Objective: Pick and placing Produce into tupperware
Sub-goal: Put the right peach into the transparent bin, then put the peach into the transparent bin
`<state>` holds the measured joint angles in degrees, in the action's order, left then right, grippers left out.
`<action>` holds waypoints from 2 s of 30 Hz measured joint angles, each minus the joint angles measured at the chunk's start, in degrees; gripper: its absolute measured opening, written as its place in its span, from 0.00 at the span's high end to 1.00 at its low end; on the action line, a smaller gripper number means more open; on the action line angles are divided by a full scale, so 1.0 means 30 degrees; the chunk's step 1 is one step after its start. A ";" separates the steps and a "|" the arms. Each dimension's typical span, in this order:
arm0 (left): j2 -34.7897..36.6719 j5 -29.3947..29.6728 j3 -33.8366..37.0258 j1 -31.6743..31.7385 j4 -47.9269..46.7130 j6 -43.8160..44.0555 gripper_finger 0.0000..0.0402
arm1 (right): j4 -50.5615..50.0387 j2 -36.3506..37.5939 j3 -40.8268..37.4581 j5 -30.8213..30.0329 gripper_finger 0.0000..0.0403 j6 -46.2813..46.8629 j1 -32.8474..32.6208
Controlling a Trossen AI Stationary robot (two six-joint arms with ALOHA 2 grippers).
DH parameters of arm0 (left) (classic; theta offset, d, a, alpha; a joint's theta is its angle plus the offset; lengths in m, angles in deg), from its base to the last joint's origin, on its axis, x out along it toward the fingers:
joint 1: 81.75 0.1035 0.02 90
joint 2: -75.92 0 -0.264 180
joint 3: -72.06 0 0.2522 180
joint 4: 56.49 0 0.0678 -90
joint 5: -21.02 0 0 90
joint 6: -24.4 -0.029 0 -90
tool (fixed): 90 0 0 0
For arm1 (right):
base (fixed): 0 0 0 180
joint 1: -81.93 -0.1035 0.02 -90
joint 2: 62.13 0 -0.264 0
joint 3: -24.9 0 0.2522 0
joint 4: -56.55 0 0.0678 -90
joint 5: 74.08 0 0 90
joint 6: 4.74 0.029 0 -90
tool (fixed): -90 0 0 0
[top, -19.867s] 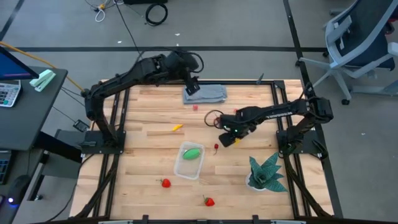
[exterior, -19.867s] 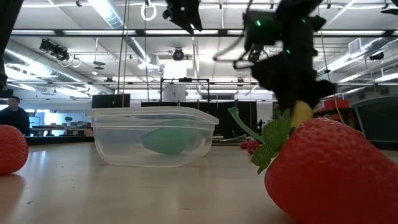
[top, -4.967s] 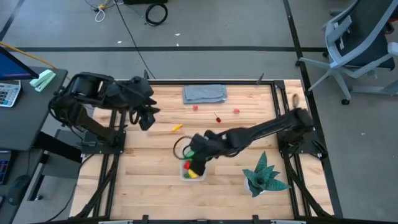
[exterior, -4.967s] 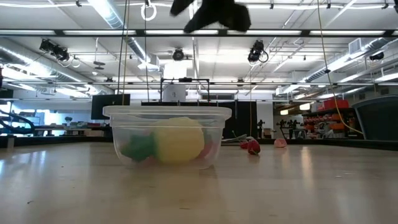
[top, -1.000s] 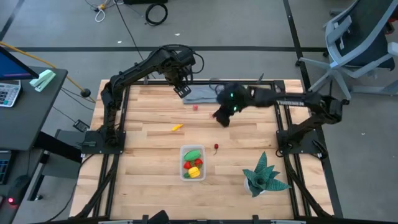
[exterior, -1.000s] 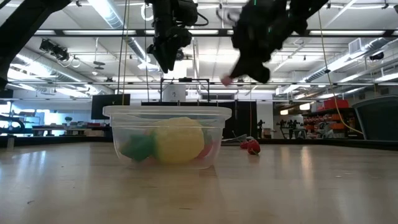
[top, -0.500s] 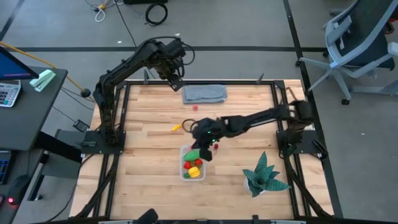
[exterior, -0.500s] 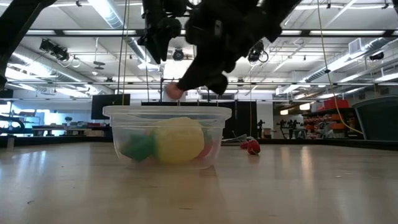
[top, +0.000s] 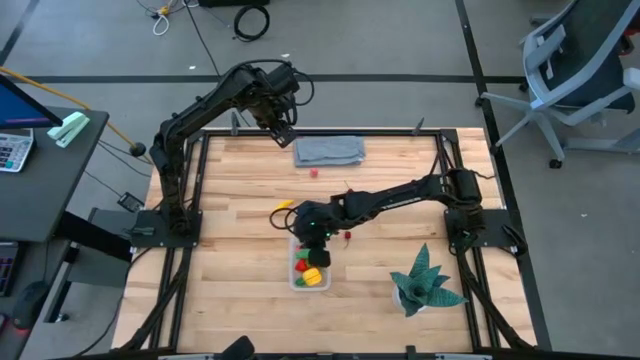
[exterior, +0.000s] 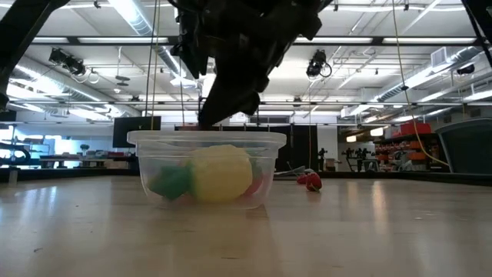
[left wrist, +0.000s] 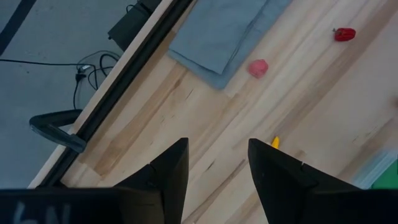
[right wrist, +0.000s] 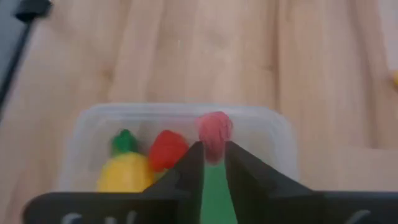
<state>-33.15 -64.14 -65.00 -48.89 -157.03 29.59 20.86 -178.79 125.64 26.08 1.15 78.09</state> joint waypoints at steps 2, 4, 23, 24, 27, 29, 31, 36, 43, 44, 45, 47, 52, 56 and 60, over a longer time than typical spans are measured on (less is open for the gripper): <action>0.0000 0.0000 0.0000 0.0000 0.0000 -0.0010 0.57 | -0.0094 0.0000 -0.0049 -0.0735 0.74 0.0013 0.0156; 0.0000 -0.0001 0.0000 0.0000 -0.0015 -0.0014 0.57 | -0.0709 0.0101 -0.0080 -0.1137 0.69 0.0094 0.0348; -0.0944 -0.1126 0.0029 -0.0472 0.0369 -0.5552 0.57 | -0.7248 0.9325 -0.0080 -0.4860 0.59 0.4590 0.2982; -0.1177 -0.1443 0.0029 -0.0615 0.0532 -0.5586 0.57 | -0.7510 0.9944 -0.0080 -0.5156 0.59 0.4677 0.3133; -0.2145 -0.2027 0.0029 -0.1066 0.1370 -0.4772 0.57 | -0.7834 1.1750 -0.0080 -0.6224 0.59 0.4692 0.3572; -0.2969 -0.2071 0.0029 -0.1432 0.2248 -0.3615 0.57 | -0.7830 1.2824 -0.0080 -0.6966 0.59 0.4702 0.3792; -0.3841 -0.2113 0.0029 -0.1708 0.2859 -0.2123 0.57 | -0.7855 1.3770 -0.0080 -0.7629 0.59 0.4698 0.3932; -0.5964 -0.2132 0.0029 -0.2127 0.2981 0.1781 0.57 | -0.8157 1.5695 -0.0080 -0.9257 0.59 0.4677 0.4268; -0.7912 -0.2116 0.0029 -0.2280 0.4040 0.4043 0.57 | -0.9233 1.6673 -0.0080 -1.0434 0.59 0.4525 0.4443; -0.8073 -0.2164 0.0029 -0.2273 0.4299 0.4485 0.57 | -0.9437 1.6663 -0.0080 -1.0435 0.59 0.4515 0.4519; -0.8213 -0.2323 0.0029 -0.2266 0.4406 0.4925 0.57 | -0.9664 1.6620 -0.0080 -1.0438 0.59 0.4513 0.4578; -0.8411 -0.3007 0.0029 -0.2252 0.4563 0.5851 0.57 | -0.9955 1.6506 -0.0080 -1.0450 0.59 0.4507 0.4692; -0.8761 -0.4098 0.0029 -0.2135 0.4904 0.7759 0.57 | -1.0785 1.6051 -0.0080 -1.0447 0.59 0.4488 0.5122; -0.8845 -0.4566 0.0015 -0.1938 0.4860 0.8656 0.57 | -1.0952 1.5680 -0.0080 -1.0461 0.59 0.4473 0.5385; -0.8845 -0.4703 0.0015 -0.1727 0.4872 0.9082 0.57 | -1.0975 1.5418 -0.0080 -1.0451 0.59 0.4473 0.5555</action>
<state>-59.69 -78.24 -64.96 -54.07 -142.42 56.84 -12.07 -132.53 125.40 -5.28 14.57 94.75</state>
